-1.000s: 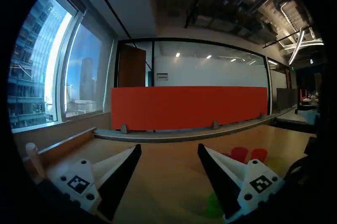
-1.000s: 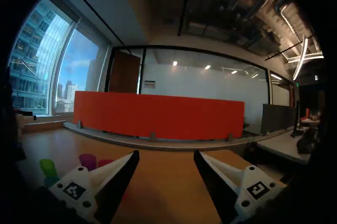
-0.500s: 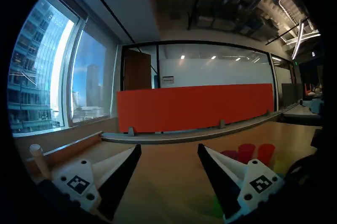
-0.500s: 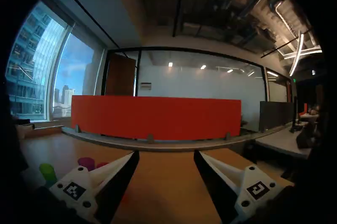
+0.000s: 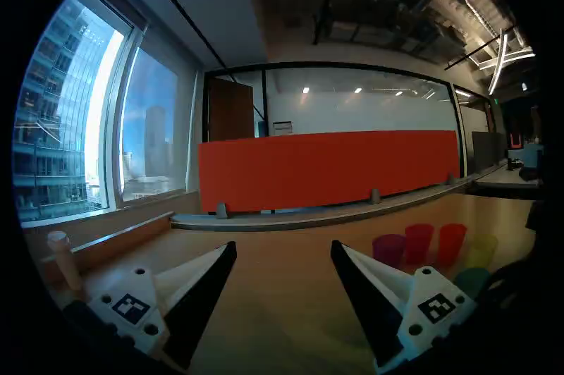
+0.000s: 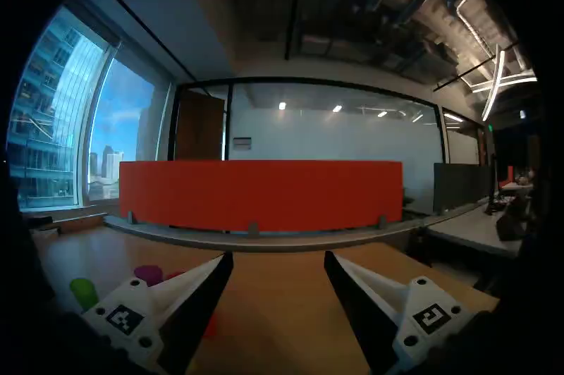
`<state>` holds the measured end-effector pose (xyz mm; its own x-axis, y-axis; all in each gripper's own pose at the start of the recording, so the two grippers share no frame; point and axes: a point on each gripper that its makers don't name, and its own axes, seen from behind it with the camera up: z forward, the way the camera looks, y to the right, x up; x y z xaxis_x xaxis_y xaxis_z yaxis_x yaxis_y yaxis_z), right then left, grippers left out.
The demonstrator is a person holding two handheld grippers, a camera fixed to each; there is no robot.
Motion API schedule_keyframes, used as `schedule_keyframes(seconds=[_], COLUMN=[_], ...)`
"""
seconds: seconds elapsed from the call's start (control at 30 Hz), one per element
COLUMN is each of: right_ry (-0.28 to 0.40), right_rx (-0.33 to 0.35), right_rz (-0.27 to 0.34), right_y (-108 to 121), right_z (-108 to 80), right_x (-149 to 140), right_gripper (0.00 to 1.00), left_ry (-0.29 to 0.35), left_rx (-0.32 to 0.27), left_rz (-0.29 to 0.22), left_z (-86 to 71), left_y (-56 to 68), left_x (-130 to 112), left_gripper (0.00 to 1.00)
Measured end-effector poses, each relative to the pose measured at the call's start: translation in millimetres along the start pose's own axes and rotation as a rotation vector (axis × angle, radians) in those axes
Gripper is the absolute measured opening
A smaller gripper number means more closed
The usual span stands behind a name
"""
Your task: Pour water
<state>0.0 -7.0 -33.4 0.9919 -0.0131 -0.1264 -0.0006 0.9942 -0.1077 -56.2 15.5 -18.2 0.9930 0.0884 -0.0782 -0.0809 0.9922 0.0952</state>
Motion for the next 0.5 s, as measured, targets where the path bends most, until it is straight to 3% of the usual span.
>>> schedule_keyframes(seconds=[0.5], right_ry=[0.006], right_rx=[-0.004], right_rz=[-0.016], right_y=[-7], right_z=[-4.4], right_x=[9], right_gripper=[1.00], left_ry=[-0.007], left_rx=[0.001], left_rz=[-0.051], left_z=[4.8], left_y=[-9.2], left_x=[-20], left_gripper=[1.00])
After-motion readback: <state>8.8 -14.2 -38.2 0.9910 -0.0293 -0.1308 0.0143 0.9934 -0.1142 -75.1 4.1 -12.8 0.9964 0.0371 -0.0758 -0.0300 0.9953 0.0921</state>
